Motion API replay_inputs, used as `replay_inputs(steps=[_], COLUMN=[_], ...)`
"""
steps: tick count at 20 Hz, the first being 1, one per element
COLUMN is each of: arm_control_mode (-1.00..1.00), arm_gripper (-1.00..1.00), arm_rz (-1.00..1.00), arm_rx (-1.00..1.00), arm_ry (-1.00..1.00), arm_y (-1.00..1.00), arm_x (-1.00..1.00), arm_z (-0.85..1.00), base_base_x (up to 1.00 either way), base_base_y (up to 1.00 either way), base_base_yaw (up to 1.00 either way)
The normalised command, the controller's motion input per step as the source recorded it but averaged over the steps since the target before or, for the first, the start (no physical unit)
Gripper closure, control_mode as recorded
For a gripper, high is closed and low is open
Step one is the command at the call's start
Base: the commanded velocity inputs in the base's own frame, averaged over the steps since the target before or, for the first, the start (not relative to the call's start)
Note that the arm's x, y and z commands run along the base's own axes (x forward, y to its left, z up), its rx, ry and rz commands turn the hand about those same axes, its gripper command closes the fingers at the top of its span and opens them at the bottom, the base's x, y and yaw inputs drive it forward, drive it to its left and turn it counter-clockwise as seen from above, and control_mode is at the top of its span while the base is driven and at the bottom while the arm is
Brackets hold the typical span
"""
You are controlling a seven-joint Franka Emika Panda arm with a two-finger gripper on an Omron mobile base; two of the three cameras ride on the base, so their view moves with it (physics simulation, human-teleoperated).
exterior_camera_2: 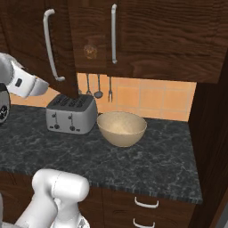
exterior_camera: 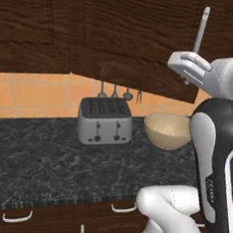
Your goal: Open the cabinet, pick up the bread from the cabinet and place it in the basket. Then move the basket to the dining counter.
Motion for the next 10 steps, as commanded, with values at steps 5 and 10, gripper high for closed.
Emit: replay_inputs(steps=[5,10], arm_control_mode=[-1.00,-1.00], arm_gripper=[-1.00,-1.00], arm_rz=[-0.02,-0.01], arm_rx=[-0.01,0.04], arm_ry=[0.03,0.07], arm_y=[-0.13,-1.00], arm_x=[-0.98,-0.26], arm_z=[0.26,0.10], base_base_x=[0.00,0.00], base_base_y=[0.00,0.00], base_base_yaw=[0.00,0.00])
